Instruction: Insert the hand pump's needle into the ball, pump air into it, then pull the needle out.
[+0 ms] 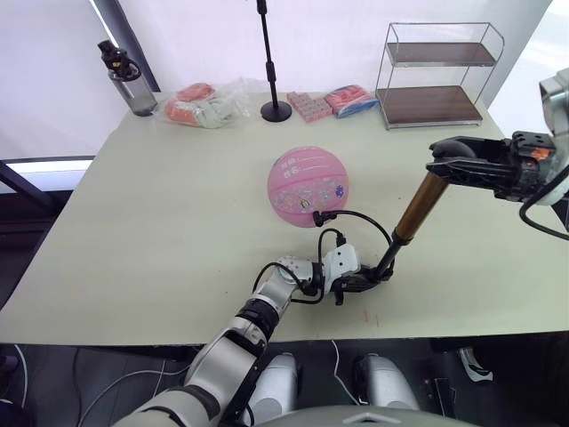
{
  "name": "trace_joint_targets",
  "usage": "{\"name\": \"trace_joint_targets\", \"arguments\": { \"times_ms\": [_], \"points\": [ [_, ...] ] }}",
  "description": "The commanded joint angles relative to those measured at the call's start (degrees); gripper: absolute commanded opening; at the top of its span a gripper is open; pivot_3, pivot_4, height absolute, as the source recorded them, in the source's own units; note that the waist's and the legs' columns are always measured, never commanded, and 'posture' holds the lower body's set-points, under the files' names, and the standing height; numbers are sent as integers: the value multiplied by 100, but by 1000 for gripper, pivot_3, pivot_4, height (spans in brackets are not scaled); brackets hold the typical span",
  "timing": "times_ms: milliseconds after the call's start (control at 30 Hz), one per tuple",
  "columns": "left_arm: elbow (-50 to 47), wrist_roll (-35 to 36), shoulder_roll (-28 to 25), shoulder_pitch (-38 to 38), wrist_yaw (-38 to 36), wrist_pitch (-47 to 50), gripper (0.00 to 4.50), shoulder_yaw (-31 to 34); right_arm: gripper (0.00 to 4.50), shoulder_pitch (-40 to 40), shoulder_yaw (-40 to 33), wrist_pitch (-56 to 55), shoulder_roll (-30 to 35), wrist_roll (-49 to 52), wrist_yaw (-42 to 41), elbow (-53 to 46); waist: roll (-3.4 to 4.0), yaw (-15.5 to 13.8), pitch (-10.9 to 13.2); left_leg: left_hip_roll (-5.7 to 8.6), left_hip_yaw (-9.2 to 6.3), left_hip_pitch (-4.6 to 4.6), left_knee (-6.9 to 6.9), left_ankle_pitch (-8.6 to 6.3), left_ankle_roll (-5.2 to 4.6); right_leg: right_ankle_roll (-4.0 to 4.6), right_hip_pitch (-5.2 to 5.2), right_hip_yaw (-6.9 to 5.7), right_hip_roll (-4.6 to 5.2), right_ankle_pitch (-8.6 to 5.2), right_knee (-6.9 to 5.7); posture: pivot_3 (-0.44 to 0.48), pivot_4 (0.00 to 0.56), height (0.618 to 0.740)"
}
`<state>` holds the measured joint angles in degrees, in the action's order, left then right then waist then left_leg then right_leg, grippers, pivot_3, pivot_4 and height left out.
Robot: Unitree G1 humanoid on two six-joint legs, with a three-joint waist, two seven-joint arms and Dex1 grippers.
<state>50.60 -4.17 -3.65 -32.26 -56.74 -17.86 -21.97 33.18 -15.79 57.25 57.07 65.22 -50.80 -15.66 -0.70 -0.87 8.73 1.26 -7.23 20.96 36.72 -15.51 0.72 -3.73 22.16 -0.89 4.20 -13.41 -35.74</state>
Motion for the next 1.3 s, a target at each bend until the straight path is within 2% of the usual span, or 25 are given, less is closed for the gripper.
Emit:
{"name": "trace_joint_targets", "arguments": {
  "times_ms": [33, 333, 433, 600, 767, 867, 1100, 1300],
  "points": [
    [756, -410, -227, 383, 96, 441, 1093, -196, 1878, -252, -300, -324, -73, -136, -22, -352, 0, 4, -2, 0, 0, 0, 0, 0, 0, 0, 0, 0, 0, 0, 0, 0, 150, 731],
    [708, -395, -265, 425, 86, 449, 1093, -196, 1878, -1522, 666, -1123, -449, -1340, -189, -784, -17, 25, -33, -8, 6, -23, -2, -1, 1, -1, -15, 2, -4, -1, -1, 0, 150, 731],
    [712, -399, -265, 426, 102, 451, 1093, -199, 1878, -1977, 1245, -1686, -914, -2039, -66, -540, -38, 28, -55, -11, 5, -28, -2, -1, 1, -1, -17, 2, -7, -1, -1, 0, 150, 731],
    [714, -403, -269, 424, 133, 450, 1093, -194, 1878, -2398, 1677, -2302, -1335, -2690, -118, -270, -34, 42, -75, -13, 9, -37, -6, -1, 1, -1, -26, 4, -8, -1, -1, 0, 150, 731],
    [710, -402, -279, 430, 138, 458, 1093, -196, 1878, -2567, 1834, -2665, -1414, -3124, -183, -156, -26, 48, -84, -15, 6, -39, -8, -1, 1, -1, -27, 3, -10, -1, -1, 0, 150, 731],
    [709, -403, -287, 435, 126, 458, 1093, -201, 1878, -2430, 1653, -2588, -1396, -2965, -184, -292, -26, 46, -85, -15, 4, -39, -8, -1, 1, -1, -27, 3, -11, -1, -1, 0, 150, 731],
    [748, -415, -262, 409, 126, 438, 1093, -213, 1878, -1331, 713, -1788, -1074, -1898, -142, -538, 5, 24, -40, -12, 3, -33, -6, 0, 1, -1, -23, 3, -9, -1, -1, 0, 150, 731],
    [761, -414, -237, 410, 133, 430, 1093, -209, 1878, -434, 100, -1134, -652, -1119, -85, -406, -4, 14, -28, -6, 2, -23, -6, 0, 0, 0, -15, 3, -6, -1, -1, 0, 150, 731]
  ]
}}
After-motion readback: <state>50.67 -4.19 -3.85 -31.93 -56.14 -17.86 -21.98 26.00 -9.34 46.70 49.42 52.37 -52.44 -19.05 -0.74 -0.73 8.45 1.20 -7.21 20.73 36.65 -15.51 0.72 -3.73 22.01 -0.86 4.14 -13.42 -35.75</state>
